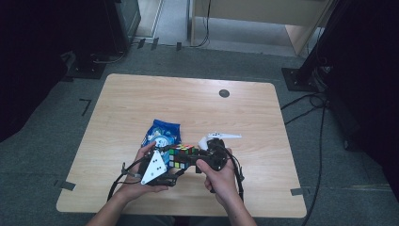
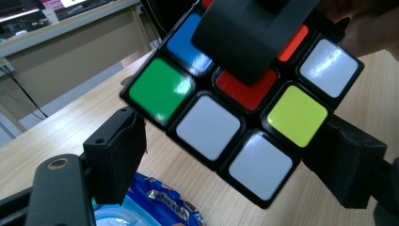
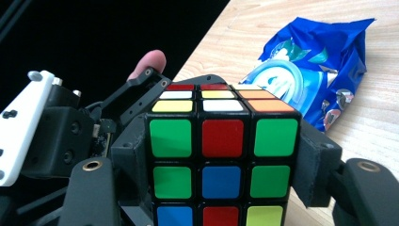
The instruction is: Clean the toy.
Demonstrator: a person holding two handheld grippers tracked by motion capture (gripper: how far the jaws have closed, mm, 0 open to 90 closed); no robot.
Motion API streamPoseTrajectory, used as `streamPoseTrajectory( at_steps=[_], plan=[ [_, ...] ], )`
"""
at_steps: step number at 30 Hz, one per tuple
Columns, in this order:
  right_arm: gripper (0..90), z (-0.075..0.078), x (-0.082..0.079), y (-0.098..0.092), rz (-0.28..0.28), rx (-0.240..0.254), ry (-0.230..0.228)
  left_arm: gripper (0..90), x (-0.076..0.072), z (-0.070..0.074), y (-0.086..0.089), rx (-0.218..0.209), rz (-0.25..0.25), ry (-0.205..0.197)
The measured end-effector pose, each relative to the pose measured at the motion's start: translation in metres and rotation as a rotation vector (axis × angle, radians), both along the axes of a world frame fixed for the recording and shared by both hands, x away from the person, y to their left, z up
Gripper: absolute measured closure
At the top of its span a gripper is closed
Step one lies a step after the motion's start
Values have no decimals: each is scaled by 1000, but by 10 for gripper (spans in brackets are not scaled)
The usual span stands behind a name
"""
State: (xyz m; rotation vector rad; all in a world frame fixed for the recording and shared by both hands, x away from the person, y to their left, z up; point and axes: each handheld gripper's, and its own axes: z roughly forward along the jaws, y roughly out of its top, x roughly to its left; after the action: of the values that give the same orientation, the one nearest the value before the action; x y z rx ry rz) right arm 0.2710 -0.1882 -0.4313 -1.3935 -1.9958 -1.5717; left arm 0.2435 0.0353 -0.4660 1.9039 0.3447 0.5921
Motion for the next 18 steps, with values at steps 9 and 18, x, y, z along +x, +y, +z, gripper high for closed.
streamPoseTrajectory(
  at_steps=[9, 18],
  plan=[
    [345, -1, -1, 7, 43, -30, 16, 208, -3, 0, 0, -6, -30, -30],
    [344, -4, -1, 12, 37, -54, 17, 338, -5, -3, 0, -14, -25, -25]
  ],
)
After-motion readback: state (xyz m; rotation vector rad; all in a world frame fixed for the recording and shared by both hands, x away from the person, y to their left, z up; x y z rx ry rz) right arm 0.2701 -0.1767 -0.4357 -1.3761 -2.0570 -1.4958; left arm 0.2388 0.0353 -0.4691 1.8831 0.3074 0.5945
